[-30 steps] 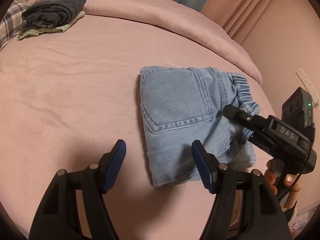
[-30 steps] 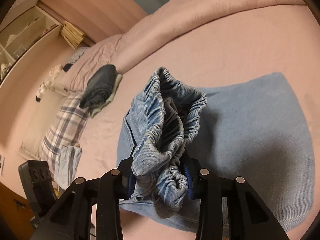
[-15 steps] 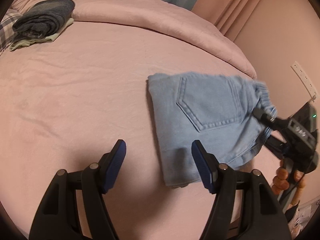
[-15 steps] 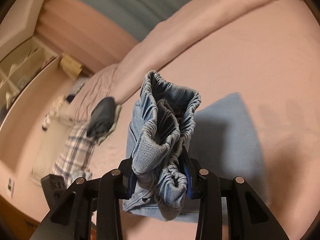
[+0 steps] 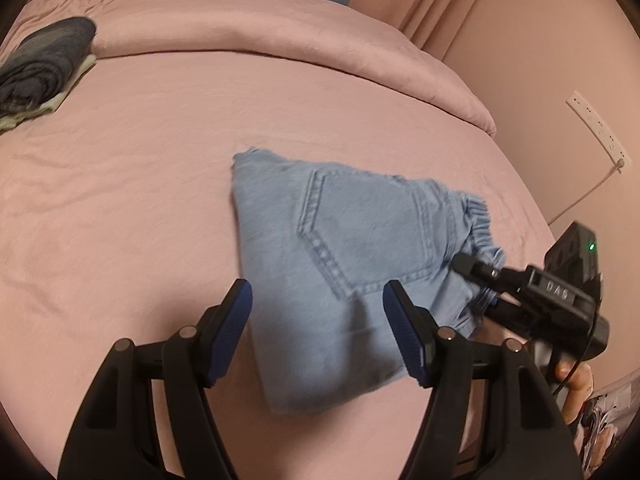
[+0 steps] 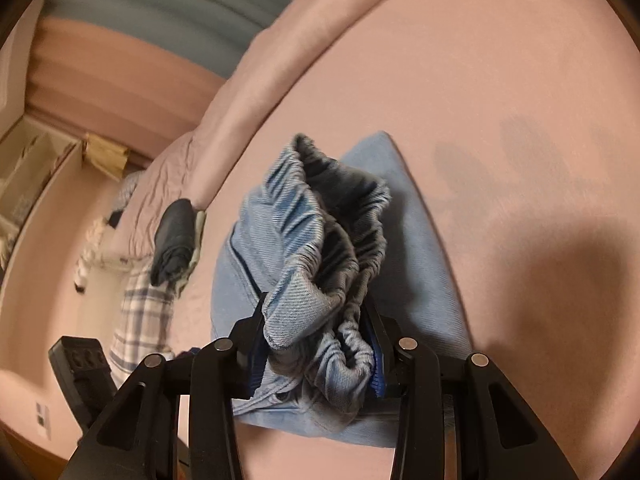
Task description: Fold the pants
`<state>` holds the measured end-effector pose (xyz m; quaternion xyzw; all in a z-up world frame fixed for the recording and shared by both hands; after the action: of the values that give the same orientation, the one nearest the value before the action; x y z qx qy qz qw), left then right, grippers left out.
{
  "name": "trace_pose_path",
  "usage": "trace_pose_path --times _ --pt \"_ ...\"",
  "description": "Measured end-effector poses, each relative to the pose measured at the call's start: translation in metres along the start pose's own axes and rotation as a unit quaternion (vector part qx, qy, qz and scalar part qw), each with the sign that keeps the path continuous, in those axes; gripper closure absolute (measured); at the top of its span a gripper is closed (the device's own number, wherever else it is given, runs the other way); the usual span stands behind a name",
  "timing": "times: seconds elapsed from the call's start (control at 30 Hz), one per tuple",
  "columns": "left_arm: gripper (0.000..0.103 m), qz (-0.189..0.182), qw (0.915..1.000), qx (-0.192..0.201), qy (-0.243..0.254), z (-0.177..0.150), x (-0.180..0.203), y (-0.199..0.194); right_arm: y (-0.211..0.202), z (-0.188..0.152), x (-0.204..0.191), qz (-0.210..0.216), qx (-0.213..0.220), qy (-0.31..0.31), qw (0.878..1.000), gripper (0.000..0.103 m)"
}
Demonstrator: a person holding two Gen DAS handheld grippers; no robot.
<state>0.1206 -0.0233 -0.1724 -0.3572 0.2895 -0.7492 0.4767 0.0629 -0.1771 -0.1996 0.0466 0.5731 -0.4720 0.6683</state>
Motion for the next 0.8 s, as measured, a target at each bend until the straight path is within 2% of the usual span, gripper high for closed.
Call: trace_pose_path --times 0.17,0.33,0.43,0.53,0.57,0.6,0.63,0.67,0.73,0.77,0.8 --pt "0.035 0.000 0.9998 0.008 0.016 0.013 0.016 0.010 -0.010 -0.003 0.004 0.000 0.017 0.001 1.000 0.055" --pt "0.035 0.006 0.9995 0.024 0.020 0.035 0.023 0.022 -0.032 0.001 -0.004 -0.053 0.059 -0.038 0.996 0.047" --pt "0.035 0.012 0.9997 0.015 0.015 0.043 0.021 0.035 -0.054 0.006 -0.026 -0.096 0.131 -0.096 0.982 0.047" --pt "0.035 0.017 0.9997 -0.010 0.017 0.046 0.021 0.056 -0.065 0.011 -0.048 -0.070 0.170 -0.150 0.972 0.047" --pt "0.034 0.022 0.9994 -0.019 0.020 0.046 0.023 0.062 -0.062 0.012 -0.056 -0.054 0.165 -0.166 0.971 0.047" --pt "0.031 0.027 0.9985 -0.040 0.026 0.044 0.023 0.073 -0.054 0.013 -0.062 -0.048 0.154 -0.180 0.970 0.053" --pt "0.030 0.028 0.9972 -0.065 0.027 0.041 0.022 0.083 -0.048 0.013 -0.065 -0.047 0.147 -0.188 0.970 0.058" --pt "0.029 0.027 0.9958 -0.084 0.025 0.040 0.020 0.092 -0.036 0.014 -0.067 -0.054 0.132 -0.198 0.970 0.058" --pt "0.026 0.014 0.9947 -0.100 0.017 0.041 0.016 0.100 -0.011 0.013 -0.061 -0.082 0.092 -0.204 0.971 0.064" --pt "0.024 0.008 0.9942 -0.106 0.016 0.043 0.016 0.100 0.004 0.011 -0.052 -0.107 0.063 -0.200 0.972 0.064" --pt "0.024 0.004 0.9936 -0.112 0.014 0.044 0.015 0.100 0.011 0.010 -0.044 -0.127 0.052 -0.196 0.971 0.065"
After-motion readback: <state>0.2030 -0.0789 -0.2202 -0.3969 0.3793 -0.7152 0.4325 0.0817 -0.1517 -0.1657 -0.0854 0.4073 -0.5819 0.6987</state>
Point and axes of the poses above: each gripper's, at about its wrist camera, not at the fingertips, and y roughly the way its jaws point, x to its right, z to its top, the point moved 5 cm from there along y, roughly the way its jaws point, and after that the axes turned 5 degrees about z, right-handed, at the moved point
